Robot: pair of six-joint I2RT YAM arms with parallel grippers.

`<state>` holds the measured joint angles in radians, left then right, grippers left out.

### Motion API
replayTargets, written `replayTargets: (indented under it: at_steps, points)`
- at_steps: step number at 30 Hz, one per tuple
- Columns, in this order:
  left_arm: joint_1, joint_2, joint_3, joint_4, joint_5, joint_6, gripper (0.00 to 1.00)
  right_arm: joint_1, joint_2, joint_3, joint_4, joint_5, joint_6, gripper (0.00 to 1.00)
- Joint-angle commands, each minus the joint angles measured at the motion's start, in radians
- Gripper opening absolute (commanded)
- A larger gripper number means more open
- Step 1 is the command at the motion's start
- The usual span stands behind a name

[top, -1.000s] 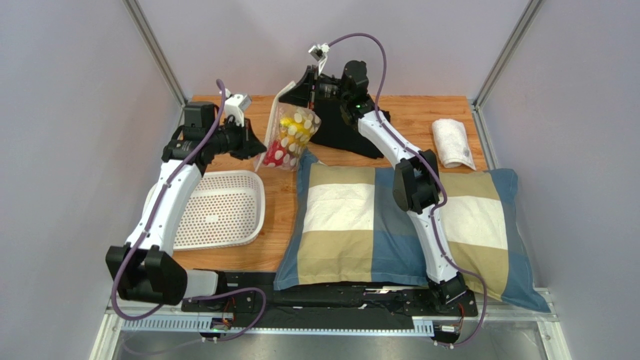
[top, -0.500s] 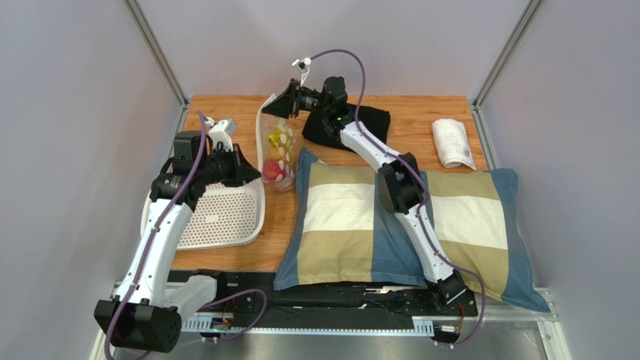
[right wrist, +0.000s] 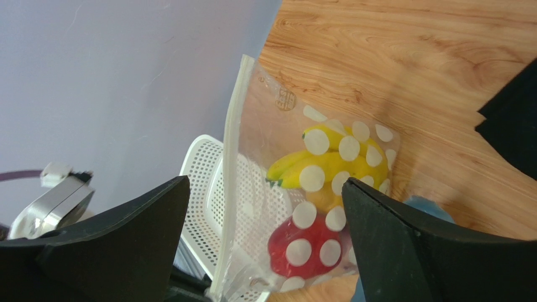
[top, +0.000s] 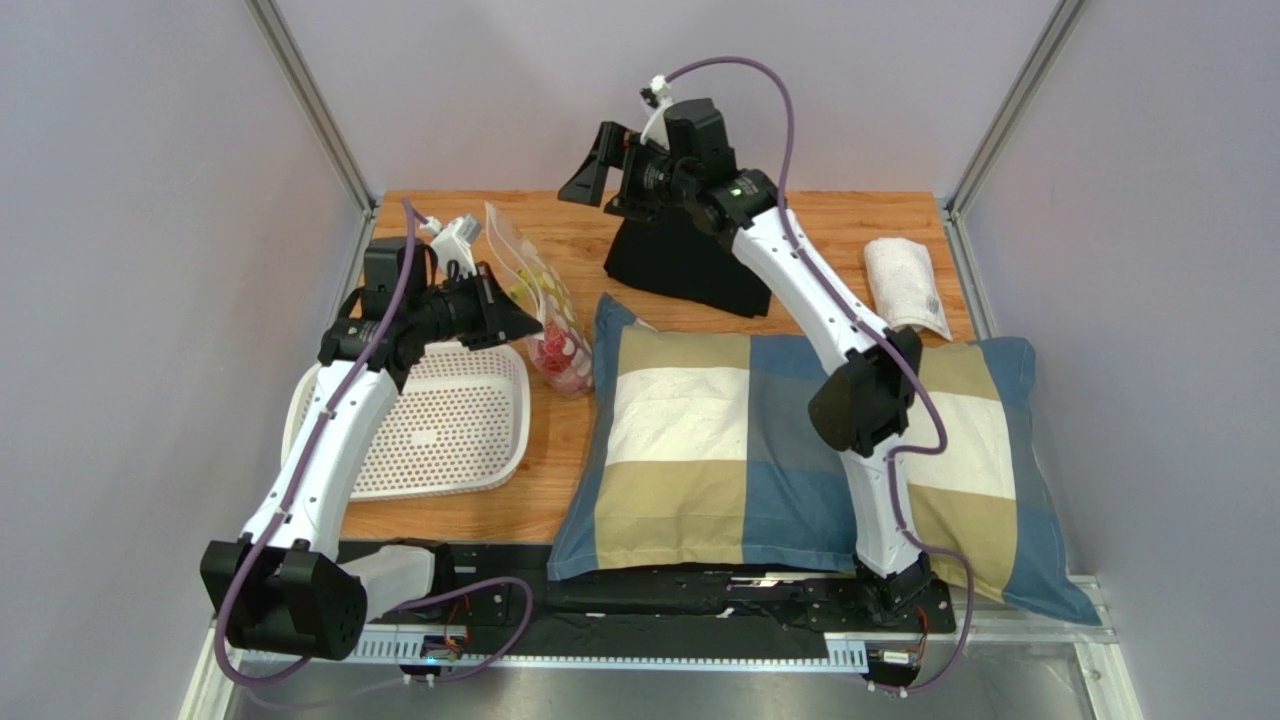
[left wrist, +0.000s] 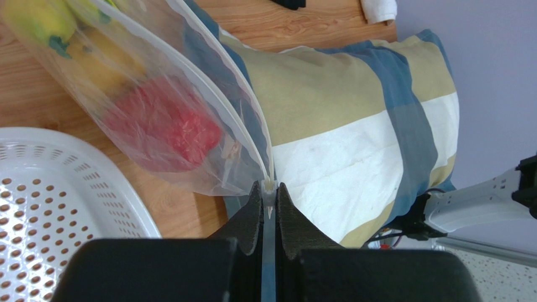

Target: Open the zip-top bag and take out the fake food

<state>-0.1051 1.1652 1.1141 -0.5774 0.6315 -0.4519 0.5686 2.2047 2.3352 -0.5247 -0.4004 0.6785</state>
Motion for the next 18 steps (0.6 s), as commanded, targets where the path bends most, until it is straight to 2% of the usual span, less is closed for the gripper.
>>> replayTargets:
  at_steps: [1,2,4,5,8,10,11,12,16,18]
  points:
    - [-0.01,-0.022,0.03,0.062,0.043,-0.051,0.0,0.06,-0.148,-0.031,-0.179,0.115,-0.154,0.92]
    - [-0.011,-0.024,0.021,0.092,0.046,-0.057,0.0,0.091,-0.151,-0.037,-0.185,0.127,-0.169,0.88]
    - [-0.019,-0.015,0.007,0.114,0.05,-0.076,0.0,0.118,-0.148,-0.051,-0.185,0.126,-0.188,0.86]
    - [-0.024,-0.009,0.007,0.116,0.047,-0.079,0.0,0.126,-0.142,-0.05,-0.176,0.118,-0.186,0.78]
    - [-0.038,-0.002,-0.003,0.123,0.031,-0.085,0.0,0.151,-0.09,-0.002,-0.205,0.094,-0.206,0.62]
    - [-0.039,-0.002,-0.016,0.128,0.019,-0.085,0.0,0.171,-0.05,0.039,-0.23,0.097,-0.238,0.68]
    - [-0.039,-0.001,-0.019,0.128,0.017,-0.085,0.0,0.178,-0.043,0.039,-0.242,0.107,-0.247,0.77]
    - [-0.042,-0.002,-0.022,0.131,0.019,-0.085,0.0,0.181,-0.042,0.035,-0.238,0.12,-0.255,0.77]
    - [-0.045,-0.001,-0.027,0.134,0.023,-0.087,0.0,0.188,-0.007,0.044,-0.244,0.146,-0.269,0.75]
    - [-0.045,-0.005,-0.028,0.133,0.025,-0.084,0.0,0.188,0.004,0.052,-0.247,0.166,-0.261,0.68]
